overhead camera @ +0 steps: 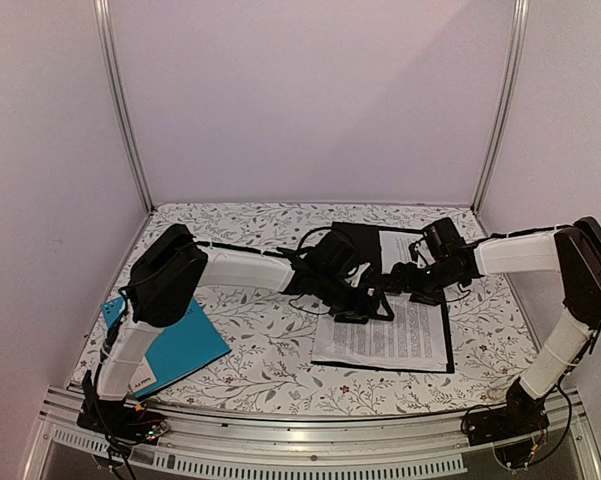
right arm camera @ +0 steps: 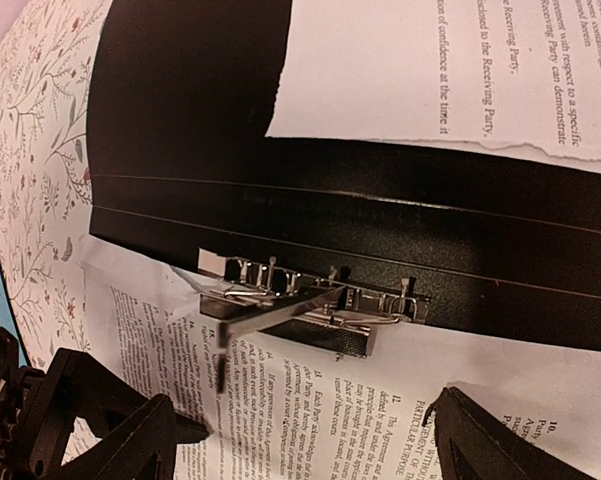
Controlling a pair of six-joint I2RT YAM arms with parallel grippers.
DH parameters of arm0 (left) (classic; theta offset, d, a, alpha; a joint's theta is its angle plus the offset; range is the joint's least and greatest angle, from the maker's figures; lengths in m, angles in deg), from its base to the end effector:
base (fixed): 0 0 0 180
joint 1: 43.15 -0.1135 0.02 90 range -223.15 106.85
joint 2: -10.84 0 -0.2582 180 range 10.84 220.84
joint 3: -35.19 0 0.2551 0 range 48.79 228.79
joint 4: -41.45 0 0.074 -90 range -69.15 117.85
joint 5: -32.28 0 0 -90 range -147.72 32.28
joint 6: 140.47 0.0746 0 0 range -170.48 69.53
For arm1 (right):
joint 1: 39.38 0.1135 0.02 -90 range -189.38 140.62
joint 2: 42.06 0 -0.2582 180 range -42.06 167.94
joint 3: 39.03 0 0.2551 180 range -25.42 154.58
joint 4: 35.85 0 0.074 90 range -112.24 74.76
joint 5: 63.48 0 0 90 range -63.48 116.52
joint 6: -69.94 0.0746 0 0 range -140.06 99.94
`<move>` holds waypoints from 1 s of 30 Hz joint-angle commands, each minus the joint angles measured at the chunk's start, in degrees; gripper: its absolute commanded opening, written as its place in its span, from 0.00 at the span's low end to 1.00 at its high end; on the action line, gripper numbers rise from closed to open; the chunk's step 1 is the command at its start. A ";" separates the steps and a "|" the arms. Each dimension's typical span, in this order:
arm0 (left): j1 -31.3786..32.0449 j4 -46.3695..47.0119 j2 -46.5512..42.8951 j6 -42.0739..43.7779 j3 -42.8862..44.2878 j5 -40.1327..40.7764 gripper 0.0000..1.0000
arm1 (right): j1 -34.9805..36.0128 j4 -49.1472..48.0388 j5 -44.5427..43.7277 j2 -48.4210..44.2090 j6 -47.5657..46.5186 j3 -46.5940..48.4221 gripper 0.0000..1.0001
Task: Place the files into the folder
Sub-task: Clamp the file onto the spring clip on the folder.
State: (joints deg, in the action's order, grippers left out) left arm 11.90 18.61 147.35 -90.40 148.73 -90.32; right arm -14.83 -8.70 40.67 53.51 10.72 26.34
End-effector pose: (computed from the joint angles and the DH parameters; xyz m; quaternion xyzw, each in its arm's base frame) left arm 0.2750 -0.4637 0.0935 0.2217 0.8677 -0.4419 0.0522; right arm 0.3058 0.1597 0.1189 0.0172 0.9528 0.2342 0.1922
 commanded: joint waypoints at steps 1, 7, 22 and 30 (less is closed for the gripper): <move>-0.29 -4.13 0.70 -0.07 -2.21 1.22 0.93 | -0.59 -1.23 -0.65 2.17 -0.77 -0.71 0.89; -0.28 -4.07 0.80 -0.15 -2.29 1.22 0.93 | -0.90 -2.07 -0.62 3.64 -1.13 -0.29 0.89; -1.01 -2.25 -1.03 0.77 -2.82 0.17 0.94 | -1.40 -2.12 -0.49 4.06 -1.36 -1.27 0.89; -2.75 3.39 -6.03 3.34 -5.82 -0.42 0.96 | -1.76 -3.25 2.08 3.94 -1.36 -1.96 0.89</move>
State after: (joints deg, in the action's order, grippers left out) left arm 11.09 20.67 144.86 -89.22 144.75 -90.94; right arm -15.83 -11.44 41.18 56.42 9.85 26.04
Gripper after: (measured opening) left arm 0.955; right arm 0.890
